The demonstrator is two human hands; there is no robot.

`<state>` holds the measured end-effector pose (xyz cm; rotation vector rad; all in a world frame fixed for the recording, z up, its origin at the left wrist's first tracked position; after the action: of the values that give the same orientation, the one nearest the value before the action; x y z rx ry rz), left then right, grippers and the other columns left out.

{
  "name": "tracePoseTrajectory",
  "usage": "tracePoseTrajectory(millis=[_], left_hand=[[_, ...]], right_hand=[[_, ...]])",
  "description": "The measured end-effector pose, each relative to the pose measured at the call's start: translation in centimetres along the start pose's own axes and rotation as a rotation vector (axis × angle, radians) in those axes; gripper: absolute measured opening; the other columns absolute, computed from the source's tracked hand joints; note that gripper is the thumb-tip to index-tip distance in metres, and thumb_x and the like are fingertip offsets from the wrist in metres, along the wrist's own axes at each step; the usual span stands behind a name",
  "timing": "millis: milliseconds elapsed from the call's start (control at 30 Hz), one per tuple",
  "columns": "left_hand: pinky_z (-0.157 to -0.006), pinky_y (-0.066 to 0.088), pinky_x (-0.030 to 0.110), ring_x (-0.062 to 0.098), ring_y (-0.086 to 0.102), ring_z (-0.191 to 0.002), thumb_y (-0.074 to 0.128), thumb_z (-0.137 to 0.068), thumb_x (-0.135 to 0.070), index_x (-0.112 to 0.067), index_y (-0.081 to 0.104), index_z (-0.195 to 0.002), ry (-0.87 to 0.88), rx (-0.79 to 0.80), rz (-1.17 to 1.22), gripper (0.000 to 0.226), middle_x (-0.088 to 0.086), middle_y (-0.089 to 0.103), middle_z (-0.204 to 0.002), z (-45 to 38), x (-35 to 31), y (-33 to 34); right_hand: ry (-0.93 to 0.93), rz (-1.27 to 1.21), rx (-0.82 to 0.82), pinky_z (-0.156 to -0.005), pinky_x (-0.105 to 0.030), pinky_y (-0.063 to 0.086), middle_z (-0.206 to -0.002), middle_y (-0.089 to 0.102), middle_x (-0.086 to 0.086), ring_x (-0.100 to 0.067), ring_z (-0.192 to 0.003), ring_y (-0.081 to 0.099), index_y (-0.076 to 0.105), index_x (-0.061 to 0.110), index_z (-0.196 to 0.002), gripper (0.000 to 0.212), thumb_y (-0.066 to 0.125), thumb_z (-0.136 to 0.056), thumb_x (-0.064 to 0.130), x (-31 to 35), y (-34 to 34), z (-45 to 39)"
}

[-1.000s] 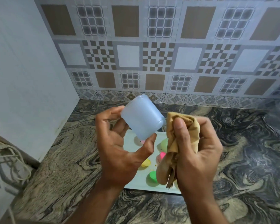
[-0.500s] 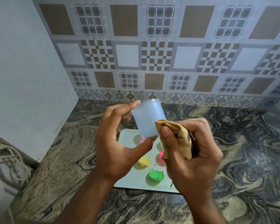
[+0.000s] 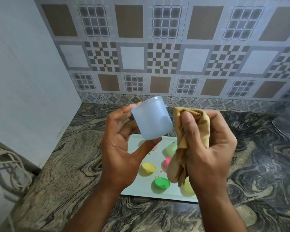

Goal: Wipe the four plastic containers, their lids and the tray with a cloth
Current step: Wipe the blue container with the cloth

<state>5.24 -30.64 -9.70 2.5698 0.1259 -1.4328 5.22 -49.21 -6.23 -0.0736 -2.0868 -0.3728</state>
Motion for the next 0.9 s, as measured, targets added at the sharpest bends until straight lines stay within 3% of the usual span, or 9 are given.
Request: tracePoseTrajectory(millis=[133, 200, 333, 433, 500, 567, 667, 800, 900], left_hand=[[-0.102, 0.056, 0.046, 0.033, 0.063, -0.132, 0.082, -0.077, 0.008, -0.027, 0.048, -0.14, -0.126, 0.075, 0.123, 0.079, 0.01, 0.06, -0.146, 0.4, 1.0, 0.7], [-0.099, 0.056, 0.043, 0.03, 0.066, -0.125, 0.081, -0.077, 0.001, -0.02, 0.044, -0.141, -0.207, 0.118, 0.212, 0.077, 0.015, 0.064, -0.138, 0.6, 1.3, 0.8], [-0.085, 0.062, 0.046, 0.025, 0.073, -0.106, 0.1, -0.061, -0.036, -0.027, 0.052, -0.126, -0.349, 0.055, 0.291, 0.081, 0.006, 0.075, -0.118, 0.2, 1.5, 1.0], [-0.079, 0.064, 0.043, 0.024, 0.075, -0.101, 0.1, -0.059, -0.038, -0.027, 0.052, -0.122, -0.396, 0.049, 0.298, 0.079, 0.005, 0.078, -0.112, -0.2, 1.7, 1.1], [-0.076, 0.064, 0.04, 0.024, 0.075, -0.099, 0.1, -0.059, -0.042, -0.03, 0.055, -0.12, -0.42, 0.079, 0.331, 0.076, 0.005, 0.077, -0.112, -0.4, 1.7, 1.1], [-0.074, 0.064, 0.038, 0.024, 0.075, -0.099, 0.1, -0.06, -0.042, -0.029, 0.055, -0.119, -0.437, 0.113, 0.351, 0.075, 0.006, 0.076, -0.113, -0.5, 1.5, 1.2], [-0.079, 0.062, 0.034, 0.024, 0.071, -0.105, 0.099, -0.061, -0.041, -0.019, 0.05, -0.127, -0.467, 0.13, 0.405, 0.085, 0.006, 0.074, -0.116, -0.5, 1.8, 1.3], [-0.097, 0.049, 0.052, 0.037, 0.06, -0.121, 0.098, -0.059, -0.043, -0.006, 0.044, -0.151, -0.599, 0.117, 0.589, 0.113, 0.026, 0.059, -0.14, 0.5, 3.0, 1.5], [-0.093, 0.06, 0.038, 0.031, 0.067, -0.12, 0.099, -0.056, -0.037, -0.009, 0.057, -0.143, -0.686, 0.017, 0.803, 0.101, 0.018, 0.066, -0.134, 0.8, 3.4, 1.6]], right_hand=[[-0.068, 0.076, 0.024, -0.046, -0.044, 0.054, -0.077, 0.068, -0.007, -0.032, -0.055, 0.062, 0.069, 0.019, -0.09, 0.013, 0.078, -0.095, 0.026, -0.6, 0.4, 1.8], [-0.131, 0.165, 0.051, -0.049, -0.052, 0.05, -0.082, 0.066, -0.012, -0.038, -0.059, 0.061, 0.069, 0.02, -0.092, 0.013, 0.078, -0.095, 0.029, -0.7, 0.4, 2.0], [-0.22, 0.254, 0.112, -0.058, -0.039, 0.051, -0.087, 0.063, 0.001, -0.026, -0.069, 0.065, 0.068, 0.021, -0.092, 0.011, 0.077, -0.096, 0.025, 0.3, 0.8, 2.1], [-0.144, 0.202, 0.103, -0.05, -0.044, 0.052, -0.084, 0.065, -0.007, -0.034, -0.061, 0.064, 0.07, 0.021, -0.091, 0.012, 0.078, -0.095, 0.029, 0.0, 0.8, 1.9], [-0.058, 0.125, 0.068, -0.043, -0.036, 0.051, -0.077, 0.063, -0.017, -0.034, -0.052, 0.06, 0.07, 0.019, -0.089, 0.014, 0.08, -0.094, 0.028, 0.0, 0.7, 1.6], [0.005, 0.042, 0.033, -0.042, -0.024, 0.049, -0.072, 0.065, -0.015, -0.021, -0.048, 0.058, 0.069, 0.011, -0.087, 0.016, 0.08, -0.092, 0.023, 0.2, 0.6, 1.1], [0.075, -0.015, 0.041, -0.045, -0.018, 0.045, -0.066, 0.064, 0.004, -0.006, -0.052, 0.055, 0.068, 0.007, -0.083, 0.017, 0.078, -0.09, 0.019, 0.3, 0.8, 0.2], [0.182, 0.02, 0.042, -0.046, -0.018, 0.045, -0.064, 0.063, 0.007, -0.002, -0.052, 0.055, 0.067, 0.001, -0.085, 0.019, 0.078, -0.093, 0.013, -1.7, 0.6, -0.7], [0.225, 0.006, -0.014, -0.045, -0.018, 0.043, -0.058, 0.057, 0.014, -0.001, -0.045, 0.051, 0.063, 0.005, -0.084, 0.019, 0.074, -0.096, 0.014, -2.7, -0.2, -0.2]])
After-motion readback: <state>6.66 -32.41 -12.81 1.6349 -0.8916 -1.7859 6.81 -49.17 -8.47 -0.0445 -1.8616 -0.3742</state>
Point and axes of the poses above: each hand's wrist, its own z-axis away from the middle knuckle, its own y-axis out of the palm, x = y × z, the point moved 7 cm from there along -z, towards the middle knuckle
